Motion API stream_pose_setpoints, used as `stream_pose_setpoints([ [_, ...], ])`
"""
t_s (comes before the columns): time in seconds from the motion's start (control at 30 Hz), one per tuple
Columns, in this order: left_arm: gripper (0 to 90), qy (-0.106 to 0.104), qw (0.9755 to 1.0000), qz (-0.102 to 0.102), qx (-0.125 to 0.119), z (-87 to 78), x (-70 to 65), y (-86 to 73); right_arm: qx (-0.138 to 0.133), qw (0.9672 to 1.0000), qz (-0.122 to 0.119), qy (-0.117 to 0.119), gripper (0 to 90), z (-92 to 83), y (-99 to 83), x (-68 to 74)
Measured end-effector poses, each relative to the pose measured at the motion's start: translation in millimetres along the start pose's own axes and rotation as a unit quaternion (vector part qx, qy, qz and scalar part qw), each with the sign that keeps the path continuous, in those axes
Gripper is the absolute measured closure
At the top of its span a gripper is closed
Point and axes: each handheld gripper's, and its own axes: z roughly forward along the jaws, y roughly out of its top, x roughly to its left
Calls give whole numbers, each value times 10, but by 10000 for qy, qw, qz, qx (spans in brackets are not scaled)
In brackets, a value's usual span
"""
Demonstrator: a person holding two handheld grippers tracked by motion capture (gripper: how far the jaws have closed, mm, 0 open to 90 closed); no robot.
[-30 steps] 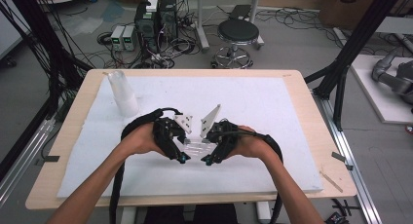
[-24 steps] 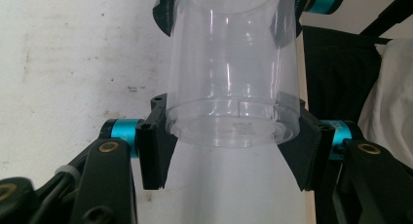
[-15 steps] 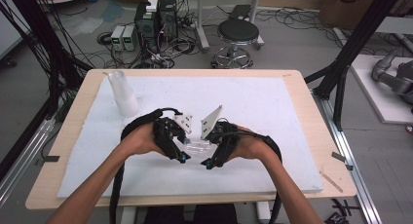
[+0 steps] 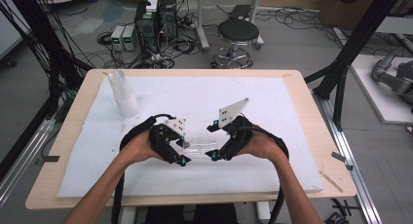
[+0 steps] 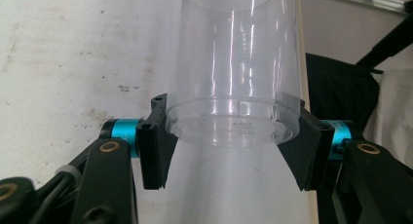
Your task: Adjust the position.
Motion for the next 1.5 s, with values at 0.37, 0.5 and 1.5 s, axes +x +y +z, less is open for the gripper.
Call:
stream_pose_setpoints([
  [0.37, 425, 138, 9905, -236, -1347, -107, 89, -299, -1060, 9938, 209, -279, 152, -210, -206, 5],
  [0.5, 425, 94, 9821, -300, -1856, -114, 112, -378, -1288, 9906, 279, -360, 151, -212, -272, 6],
  [1.5, 425, 101, 9365, -141, -3503, -67, -1, -413, -2355, 9696, 654, -144, 152, -4, -470, -64],
])
